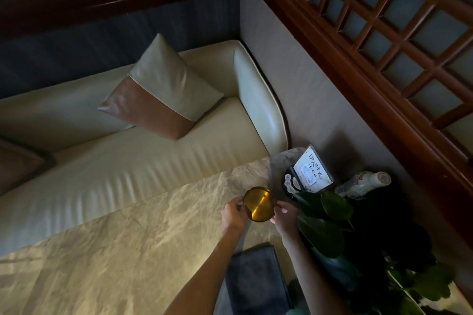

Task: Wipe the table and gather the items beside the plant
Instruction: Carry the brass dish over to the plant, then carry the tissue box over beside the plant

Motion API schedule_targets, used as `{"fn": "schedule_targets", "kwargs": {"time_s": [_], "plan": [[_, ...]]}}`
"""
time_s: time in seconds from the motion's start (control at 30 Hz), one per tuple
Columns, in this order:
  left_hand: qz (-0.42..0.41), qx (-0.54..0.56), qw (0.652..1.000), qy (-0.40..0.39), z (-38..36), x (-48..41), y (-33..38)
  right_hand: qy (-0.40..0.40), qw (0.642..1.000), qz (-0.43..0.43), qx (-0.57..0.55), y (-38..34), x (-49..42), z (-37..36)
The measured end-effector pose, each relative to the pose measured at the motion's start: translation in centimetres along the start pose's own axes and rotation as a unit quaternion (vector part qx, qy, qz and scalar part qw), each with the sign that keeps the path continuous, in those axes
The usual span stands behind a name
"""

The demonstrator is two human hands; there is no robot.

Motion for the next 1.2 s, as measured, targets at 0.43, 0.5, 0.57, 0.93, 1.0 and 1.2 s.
{"fn": "schedule_targets", "kwargs": {"time_s": [0.43, 0.5, 0.57, 0.93, 1.0, 1.2], "plan": [[0.012, -0.017, 1.000, -0.008, 0.5, 0.5, 0.7, -0.025, 0.996, 0.013, 0.084, 0.2, -0.1, 0.6], [0.009, -0.030, 0.999, -0.009, 0.7, 0.8, 0.9, -0.003, 0.998, 0.012, 0.062, 0.1, 0.2, 0.5], [0.006, -0.045, 0.999, -0.015, 0.9, 0.9, 0.8, -0.005, 0.997, 0.019, 0.081, -1.5, 1.3, 0.8], [-0.069, -0.150, 0.986, 0.025, 12.9, 2.7, 1.1, -0.078, 0.851, 0.442, 0.275, -9.2, 12.2, -0.1], [-0.084, -0.172, 0.980, 0.044, 17.6, 3.4, 0.7, -0.123, 0.832, 0.463, 0.279, -9.5, 15.0, -0.6], [-0.095, -0.176, 0.974, 0.110, 33.7, 8.0, -4.8, -0.225, 0.767, 0.505, 0.327, -7.5, 26.2, -1.2]]}}
Point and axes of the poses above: each hand's wrist, its own x-axis away from the middle knuckle, its own z-axis out of the back of the hand, y = z × x, the point moved 5 cm from there along -x, towards the middle knuckle, and after that the axes turned 15 degrees about y, right-handed, at the moved point
